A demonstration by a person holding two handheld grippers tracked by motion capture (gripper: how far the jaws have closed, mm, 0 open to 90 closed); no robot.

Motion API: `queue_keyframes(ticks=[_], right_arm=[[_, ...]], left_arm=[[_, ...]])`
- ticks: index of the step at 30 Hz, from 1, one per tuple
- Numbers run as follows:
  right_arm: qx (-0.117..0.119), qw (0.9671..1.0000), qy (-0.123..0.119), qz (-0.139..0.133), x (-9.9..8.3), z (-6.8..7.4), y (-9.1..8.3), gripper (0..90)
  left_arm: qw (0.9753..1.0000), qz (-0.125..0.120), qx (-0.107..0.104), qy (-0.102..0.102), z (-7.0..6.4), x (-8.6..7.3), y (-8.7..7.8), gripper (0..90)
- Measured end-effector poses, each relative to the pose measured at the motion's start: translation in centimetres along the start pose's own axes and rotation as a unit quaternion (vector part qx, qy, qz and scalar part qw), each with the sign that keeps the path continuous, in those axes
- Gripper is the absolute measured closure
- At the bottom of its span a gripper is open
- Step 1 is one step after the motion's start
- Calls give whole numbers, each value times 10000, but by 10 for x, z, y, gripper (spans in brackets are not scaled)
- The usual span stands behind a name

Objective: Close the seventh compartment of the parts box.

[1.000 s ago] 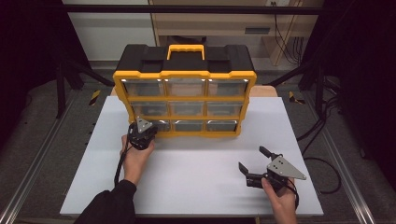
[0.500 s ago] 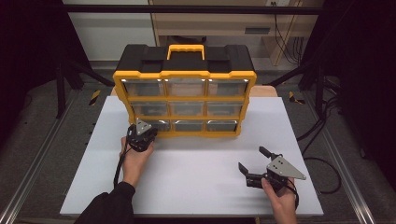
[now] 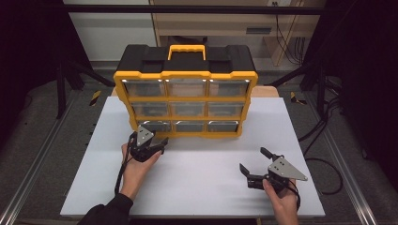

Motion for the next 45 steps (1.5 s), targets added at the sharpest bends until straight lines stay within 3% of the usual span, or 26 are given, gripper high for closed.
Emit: queue_keyframes(ticks=[9,15,23,28,34,45], right_arm=[[-9,10000,2,-21,0,0,0,49],[-12,10000,32,-29,1,0,-1,47],[-36,10000,24,15,-1,-2,-1,47],[-35,10000,25,-9,0,-2,-1,46],[-31,10000,29,3,0,-2,-2,40],[-25,10000,31,-15,0,-1,-1,34]], left_arm=[[9987,-392,-311,66,-23,13,-8,242],[9973,-567,-447,146,-33,18,-9,194],[9943,-761,-704,230,-39,23,-11,115],[9936,-826,-731,257,-40,24,-12,74],[9908,-1038,-836,252,-40,30,-19,32],[9875,-1204,-984,246,-40,32,-37,18]])
Point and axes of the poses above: each handheld gripper's, and its own axes: y roughly forward along the jaws, x roughly out of its top, z roughly to its left, the point moved 10 cm from there along y, roughly forward along the jaws, and after that the axes turned 2 degrees about -z, right-handed, at the moved point
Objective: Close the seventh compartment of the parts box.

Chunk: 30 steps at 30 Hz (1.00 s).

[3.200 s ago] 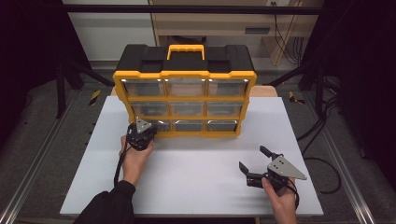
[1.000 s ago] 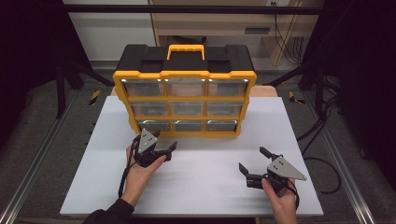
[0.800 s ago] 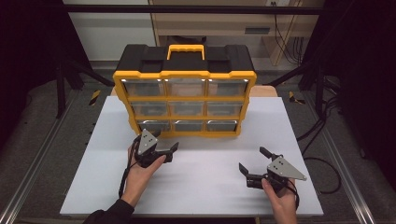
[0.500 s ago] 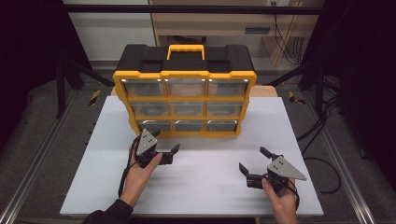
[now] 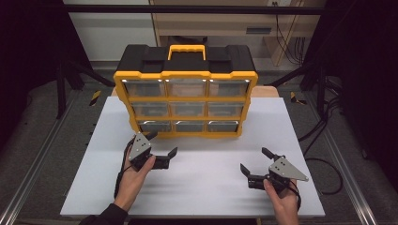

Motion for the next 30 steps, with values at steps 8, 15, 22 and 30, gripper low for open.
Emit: queue_keyframes(ticks=[8,15,22,30], right_arm=[[-14,10000,-17,-41,1,0,0,34],[43,10000,28,-71,2,2,-3,34],[26,10000,20,-74,2,1,-3,33],[38,9999,73,-130,4,1,-4,32]], left_arm=[[9999,-100,-34,-38,3,4,-12,18],[9997,-182,-133,7,0,8,-21,18],[9994,-299,-133,103,-1,14,-32,17],[9994,-327,-4,108,10,11,-47,17]])
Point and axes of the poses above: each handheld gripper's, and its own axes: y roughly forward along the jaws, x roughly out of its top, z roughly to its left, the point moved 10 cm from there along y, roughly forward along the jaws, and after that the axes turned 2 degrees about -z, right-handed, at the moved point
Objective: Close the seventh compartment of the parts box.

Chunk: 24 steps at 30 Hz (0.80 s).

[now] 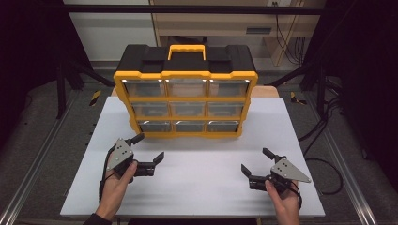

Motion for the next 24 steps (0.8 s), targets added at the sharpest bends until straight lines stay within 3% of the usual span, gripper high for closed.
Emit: queue_keyframes(ticks=[18,24], right_arm=[[-10,10000,-42,20,0,0,0,31],[-23,10000,-42,30,0,-1,-1,31]], left_arm=[[9991,-133,405,-76,32,-7,-37,19],[9987,-132,490,-19,41,-12,-46,24]])
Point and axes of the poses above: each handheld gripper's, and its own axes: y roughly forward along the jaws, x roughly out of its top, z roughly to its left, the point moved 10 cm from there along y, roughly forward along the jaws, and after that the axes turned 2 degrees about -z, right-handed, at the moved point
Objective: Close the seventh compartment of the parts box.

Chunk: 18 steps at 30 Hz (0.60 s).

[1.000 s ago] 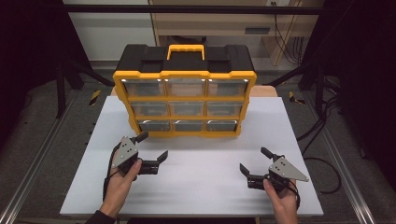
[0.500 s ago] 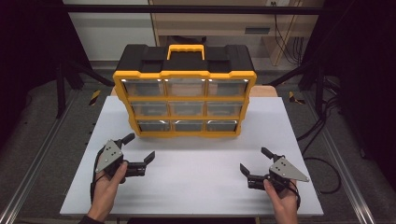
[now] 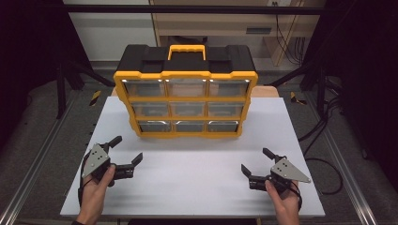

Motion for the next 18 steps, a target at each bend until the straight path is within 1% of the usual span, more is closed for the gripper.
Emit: queue_keyframes(ticks=[6,8,10,12,18], right_arm=[[-32,10000,-30,24,-1,-1,0,31],[-35,10000,-25,-8,0,-1,0,31],[-28,10000,-25,17,0,-1,-1,31],[-33,10000,-28,-14,0,-1,0,31],[-36,10000,-29,3,0,-2,-1,32]], left_arm=[[10000,-42,24,-41,5,-3,-7,25],[10000,-18,19,-16,7,-6,-9,26],[10000,-10,23,-13,7,-8,-11,26],[10000,-18,41,-39,9,-11,-13,26],[9998,-40,147,-114,17,-18,-18,26]])
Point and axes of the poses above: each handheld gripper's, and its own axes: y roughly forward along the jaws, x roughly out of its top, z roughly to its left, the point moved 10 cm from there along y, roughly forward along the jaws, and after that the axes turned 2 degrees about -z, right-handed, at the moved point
